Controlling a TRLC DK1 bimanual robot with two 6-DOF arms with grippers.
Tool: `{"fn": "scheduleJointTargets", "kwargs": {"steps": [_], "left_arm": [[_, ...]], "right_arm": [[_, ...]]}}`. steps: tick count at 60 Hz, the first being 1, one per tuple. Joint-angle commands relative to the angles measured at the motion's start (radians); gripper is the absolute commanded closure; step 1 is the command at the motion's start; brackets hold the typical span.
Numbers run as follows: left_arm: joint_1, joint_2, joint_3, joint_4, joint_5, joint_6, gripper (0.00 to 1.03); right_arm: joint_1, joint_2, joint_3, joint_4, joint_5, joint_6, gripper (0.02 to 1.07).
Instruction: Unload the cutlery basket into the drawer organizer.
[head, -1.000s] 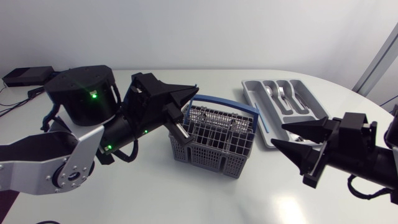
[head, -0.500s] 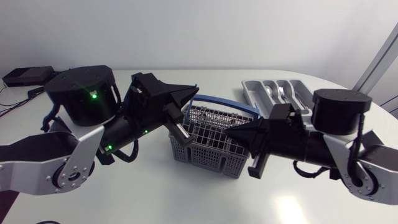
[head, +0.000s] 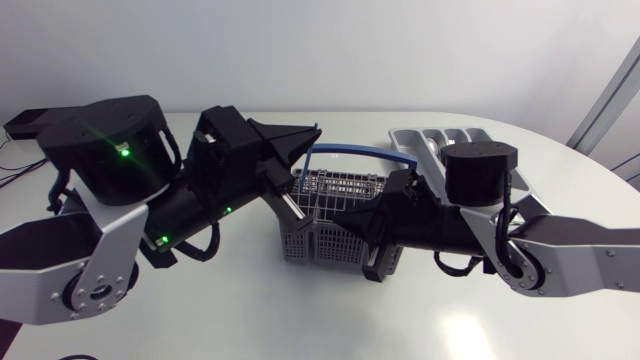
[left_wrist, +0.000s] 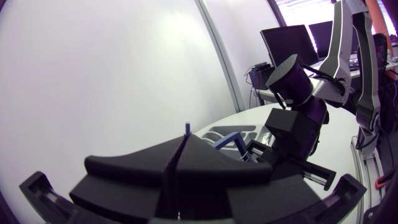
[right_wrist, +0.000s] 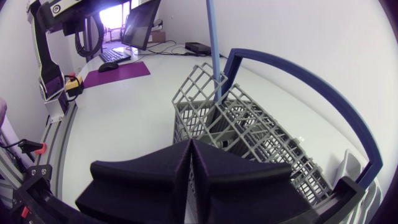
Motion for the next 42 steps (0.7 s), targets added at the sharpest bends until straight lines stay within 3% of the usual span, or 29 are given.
{"fn": "scheduleJointTargets", "kwargs": {"steps": [1, 30, 42], "left_arm": [[-0.015, -0.027, -0.021, 0.027, -0.012, -0.013, 0.89], [-0.035, -0.004, -0.055, 0.030, -0.022, -0.013, 0.88], [-0.032, 0.001, -0.057, 0.033, -0.025, -0.010, 0.88]], "right_arm": [[0.012, 0.028, 0.026, 0.023, -0.003, 0.019, 0.98], [0.003, 0.163, 0.038, 0.109, 0.023, 0.005, 0.98], [0.014, 0.083, 0.035, 0.095, 0.027, 0.028, 0.98]]}}
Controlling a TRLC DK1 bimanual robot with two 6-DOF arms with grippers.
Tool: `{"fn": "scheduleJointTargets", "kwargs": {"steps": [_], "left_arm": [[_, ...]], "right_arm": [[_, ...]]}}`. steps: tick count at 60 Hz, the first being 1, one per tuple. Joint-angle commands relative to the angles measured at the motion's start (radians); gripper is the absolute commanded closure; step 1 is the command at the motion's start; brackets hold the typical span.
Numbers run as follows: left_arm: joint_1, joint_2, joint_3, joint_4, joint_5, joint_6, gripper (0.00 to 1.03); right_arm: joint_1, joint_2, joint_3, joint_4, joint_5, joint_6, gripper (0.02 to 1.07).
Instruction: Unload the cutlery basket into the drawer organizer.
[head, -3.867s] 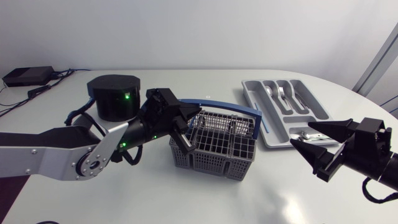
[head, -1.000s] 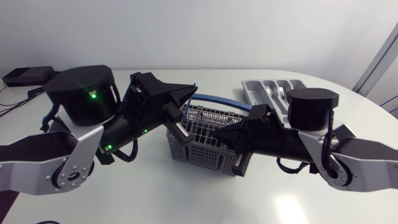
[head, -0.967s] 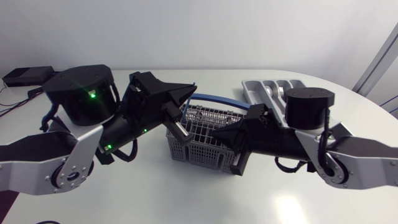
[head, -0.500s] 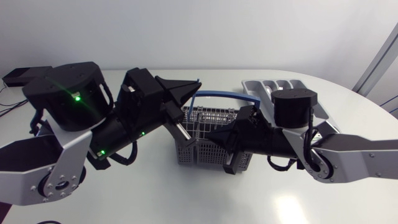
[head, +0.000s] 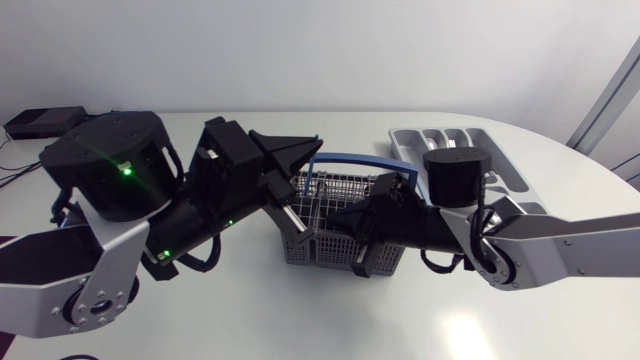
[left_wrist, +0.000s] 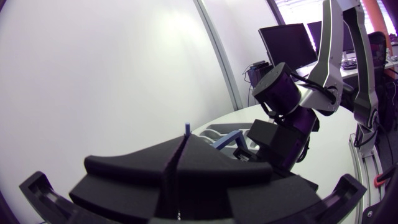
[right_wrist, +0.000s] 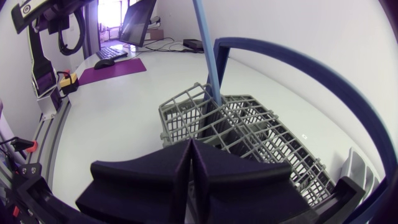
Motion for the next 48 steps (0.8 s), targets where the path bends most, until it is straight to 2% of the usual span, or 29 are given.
{"fn": "scheduleJointTargets", "kwargs": {"steps": [1, 25, 33, 42, 45, 48], "left_arm": [[-0.006, 0.003, -0.017, 0.012, -0.002, -0.010, 0.88], [-0.026, -0.052, -0.020, 0.010, -0.016, 0.004, 0.88], [-0.035, -0.086, -0.017, 0.001, -0.027, 0.007, 0.88], [-0.041, -0.121, -0.009, -0.022, -0.036, 0.007, 0.88], [-0.040, -0.127, -0.003, -0.037, -0.037, 0.007, 0.88], [-0.034, -0.127, 0.011, -0.059, -0.037, -0.009, 0.88]], "right_arm": [[0.009, -0.038, 0.012, -0.001, 0.014, 0.024, 0.98], [-0.001, 0.122, 0.065, 0.024, 0.026, 0.011, 0.98], [-0.004, 0.026, 0.044, 0.017, 0.024, 0.024, 0.98], [-0.004, -0.138, 0.009, -0.042, 0.026, 0.045, 0.98], [-0.007, -0.176, -0.001, -0.067, 0.026, 0.045, 0.92], [-0.015, -0.211, -0.017, -0.075, 0.029, 0.045, 0.78]]}}
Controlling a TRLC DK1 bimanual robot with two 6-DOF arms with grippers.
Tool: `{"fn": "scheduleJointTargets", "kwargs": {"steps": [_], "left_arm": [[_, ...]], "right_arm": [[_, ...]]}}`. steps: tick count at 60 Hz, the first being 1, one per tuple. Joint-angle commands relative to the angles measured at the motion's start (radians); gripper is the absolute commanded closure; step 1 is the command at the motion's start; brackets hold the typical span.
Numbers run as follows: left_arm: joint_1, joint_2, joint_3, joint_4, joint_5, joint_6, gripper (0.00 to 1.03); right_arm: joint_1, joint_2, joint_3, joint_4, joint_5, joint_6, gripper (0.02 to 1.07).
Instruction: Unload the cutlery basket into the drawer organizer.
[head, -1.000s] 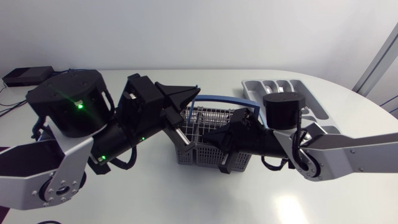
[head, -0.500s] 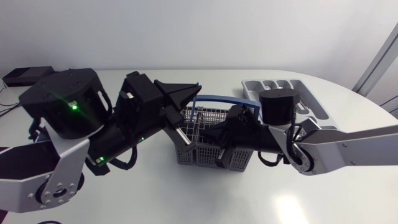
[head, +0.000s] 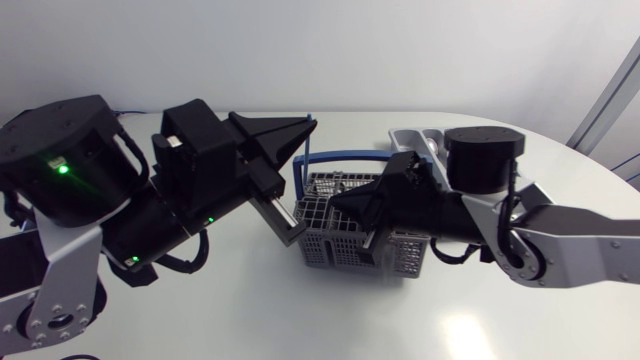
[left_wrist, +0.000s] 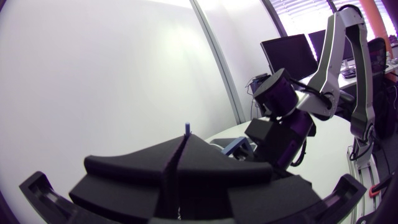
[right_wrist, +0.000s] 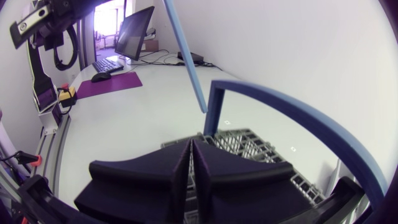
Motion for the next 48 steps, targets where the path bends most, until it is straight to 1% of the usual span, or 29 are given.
{"fn": "scheduleJointTargets", "kwargs": {"steps": [1, 6, 8, 11, 16, 19, 21, 23, 29, 33, 38, 43, 48], "left_arm": [[-0.001, -0.013, 0.018, -0.033, -0.006, -0.015, 0.88], [0.011, -0.008, 0.033, -0.050, 0.003, -0.039, 0.87], [0.027, -0.007, 0.042, -0.066, 0.023, -0.062, 0.87], [0.033, -0.002, 0.047, -0.073, 0.028, -0.067, 0.87], [0.033, 0.010, 0.044, -0.065, 0.028, -0.062, 0.87], [0.033, 0.021, 0.045, -0.065, 0.028, -0.061, 0.87], [0.033, 0.024, 0.044, -0.063, 0.028, -0.059, 0.87], [0.031, 0.025, 0.044, -0.063, 0.028, -0.059, 0.87], [0.030, 0.021, 0.042, -0.066, 0.026, -0.059, 0.87], [0.025, 0.019, 0.036, -0.066, 0.025, -0.059, 0.87], [0.019, 0.016, 0.031, -0.068, 0.020, -0.059, 0.87], [0.016, 0.012, 0.033, -0.071, 0.014, -0.058, 0.87], [0.014, 0.012, 0.034, -0.074, 0.011, -0.056, 0.87]], "right_arm": [[-0.012, -0.085, -0.042, -0.003, 0.013, 0.012, 0.73], [-0.012, -0.145, -0.076, -0.005, 0.036, 0.010, 0.55], [-0.012, -0.163, -0.085, -0.013, 0.041, 0.010, 0.51], [-0.012, -0.177, -0.091, -0.022, 0.042, 0.010, 0.46], [-0.012, -0.154, -0.097, -0.023, 0.042, 0.000, 0.46], [-0.014, -0.100, -0.091, -0.014, 0.041, -0.007, 0.45], [-0.022, -0.066, -0.085, -0.009, 0.036, -0.014, 0.43], [-0.031, -0.039, -0.082, 0.000, 0.028, -0.014, 0.42], [-0.046, -0.013, -0.080, 0.011, -0.018, -0.007, 0.32], [-0.046, 0.000, -0.079, 0.011, -0.056, 0.009, 0.28], [-0.043, 0.004, -0.079, 0.015, -0.082, 0.029, 0.20], [-0.031, 0.006, -0.066, 0.007, -0.110, 0.061, 0.16], [-0.029, 0.010, -0.047, -0.013, -0.168, 0.109, 0.14]]}}
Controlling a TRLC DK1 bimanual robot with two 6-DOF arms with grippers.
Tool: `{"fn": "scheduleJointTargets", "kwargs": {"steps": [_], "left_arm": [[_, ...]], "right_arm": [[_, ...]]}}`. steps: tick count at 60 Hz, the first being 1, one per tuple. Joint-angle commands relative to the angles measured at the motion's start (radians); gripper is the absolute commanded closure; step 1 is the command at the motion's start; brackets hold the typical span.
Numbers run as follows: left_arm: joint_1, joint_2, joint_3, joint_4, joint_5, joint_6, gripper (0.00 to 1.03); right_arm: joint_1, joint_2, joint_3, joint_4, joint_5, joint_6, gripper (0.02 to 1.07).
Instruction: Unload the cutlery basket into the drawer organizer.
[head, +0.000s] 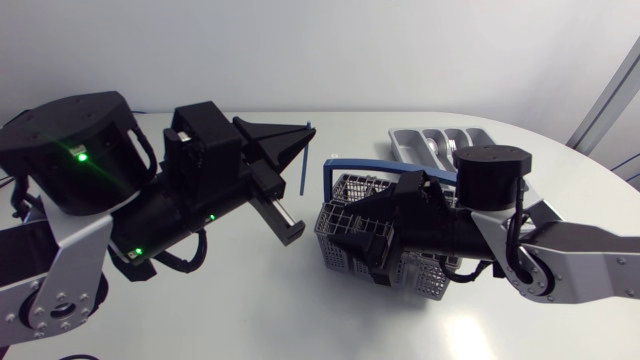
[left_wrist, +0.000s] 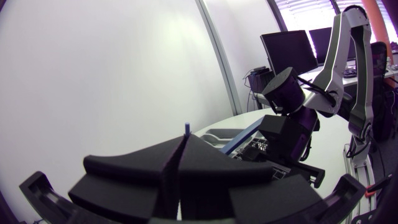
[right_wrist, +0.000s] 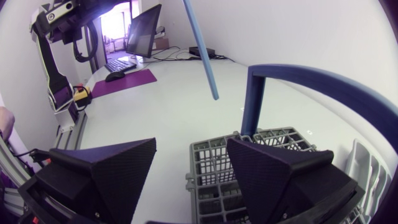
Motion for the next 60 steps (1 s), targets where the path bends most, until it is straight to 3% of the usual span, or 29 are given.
{"fn": "scheduleJointTargets", "kwargs": {"steps": [1, 15, 33, 39, 50, 55, 60], "left_arm": [[-0.011, -0.001, 0.012, 0.001, -0.011, -0.022, 0.87], [-0.025, -0.005, 0.014, 0.000, -0.029, -0.018, 0.87], [-0.027, -0.008, 0.017, -0.011, -0.034, -0.015, 0.87], [-0.033, -0.002, 0.021, -0.011, -0.036, -0.013, 0.87], [-0.044, -0.022, 0.021, -0.025, -0.054, -0.007, 0.87], [-0.033, -0.033, 0.018, -0.033, -0.054, -0.004, 0.87], [-0.028, -0.044, 0.018, -0.036, -0.054, -0.001, 0.87]], "right_arm": [[0.005, 0.020, 0.035, -0.015, -0.050, 0.073, 0.14], [-0.031, -0.086, 0.064, -0.207, -0.222, 0.110, 0.11], [-0.012, -0.486, 0.011, -0.530, -0.214, 0.093, 0.11], [-0.019, -0.518, -0.006, -0.576, -0.208, 0.114, 0.11], [-0.168, -0.790, 0.027, -0.857, -0.199, 0.036, 0.12], [-0.275, -0.871, 0.073, -1.053, -0.199, -0.107, 0.21], [-0.464, -0.934, 0.086, -1.109, -0.201, -0.213, 0.40]]}}
